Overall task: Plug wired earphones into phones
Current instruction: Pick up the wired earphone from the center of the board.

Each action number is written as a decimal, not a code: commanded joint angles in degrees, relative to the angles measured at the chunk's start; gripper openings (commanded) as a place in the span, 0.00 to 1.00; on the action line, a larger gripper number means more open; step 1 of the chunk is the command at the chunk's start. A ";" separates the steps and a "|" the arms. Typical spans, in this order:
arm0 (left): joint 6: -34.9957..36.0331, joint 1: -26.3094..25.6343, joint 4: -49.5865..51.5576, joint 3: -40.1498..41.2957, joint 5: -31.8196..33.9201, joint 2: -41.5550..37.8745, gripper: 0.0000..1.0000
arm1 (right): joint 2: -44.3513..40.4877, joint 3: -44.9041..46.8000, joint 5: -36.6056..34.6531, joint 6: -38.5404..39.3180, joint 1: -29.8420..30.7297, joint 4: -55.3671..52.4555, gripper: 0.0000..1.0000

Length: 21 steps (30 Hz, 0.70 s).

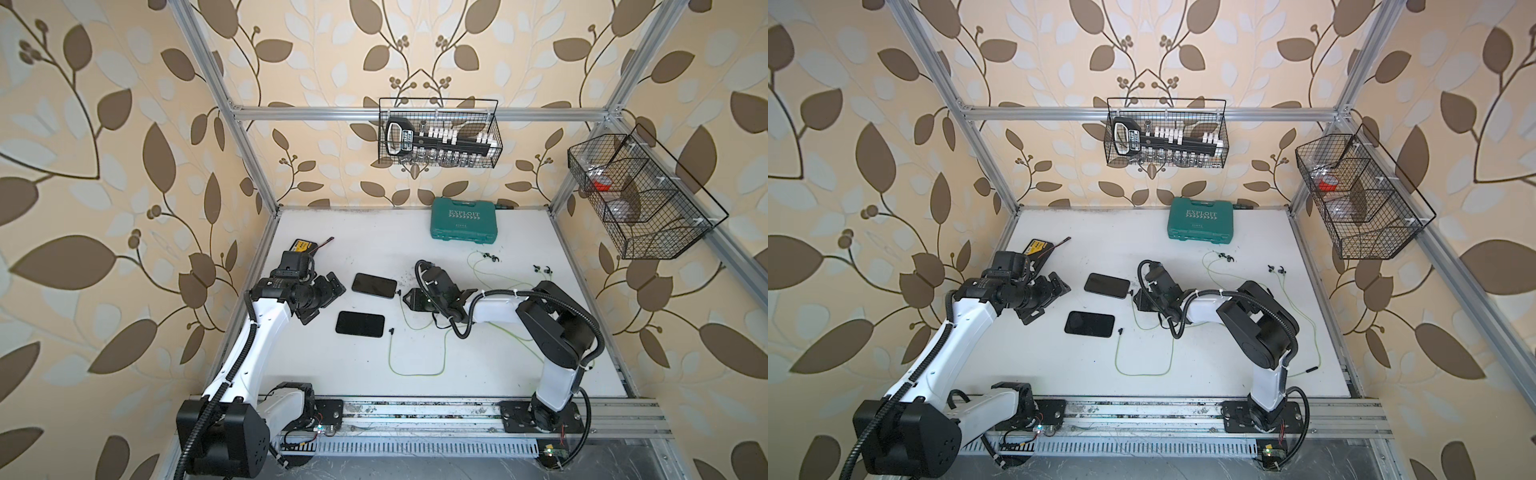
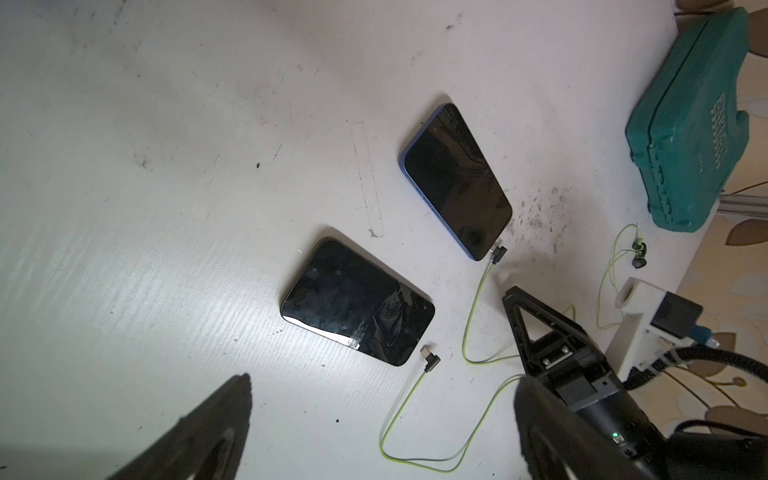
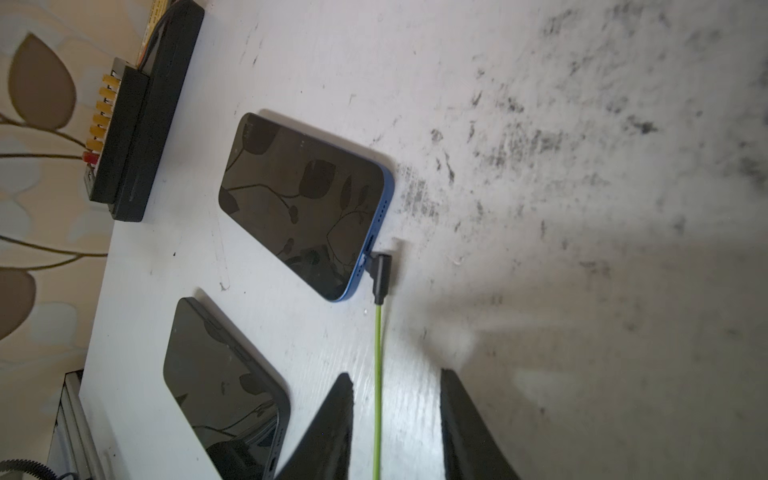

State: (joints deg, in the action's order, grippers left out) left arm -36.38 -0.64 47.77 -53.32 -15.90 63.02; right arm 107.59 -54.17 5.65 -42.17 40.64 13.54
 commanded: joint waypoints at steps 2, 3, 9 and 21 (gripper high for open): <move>-0.39 0.64 -0.87 0.32 0.35 -1.40 0.98 | 3.17 -3.05 1.37 -0.08 -0.58 0.95 0.33; -0.39 0.64 -1.00 0.37 0.18 -1.41 0.98 | 3.60 -3.40 1.37 -0.17 -0.61 0.93 0.33; -0.44 0.64 -1.45 0.67 -0.36 -1.76 0.98 | 6.14 -5.21 1.78 -1.33 -0.62 1.20 0.30; -0.51 0.71 -1.80 0.94 -0.93 -1.94 0.98 | 10.12 -7.51 1.49 -4.38 -0.60 0.93 0.23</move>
State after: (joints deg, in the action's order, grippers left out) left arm -36.40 -0.64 46.46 -53.06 -16.10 62.46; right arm 115.02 -60.47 7.31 -45.06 40.05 16.05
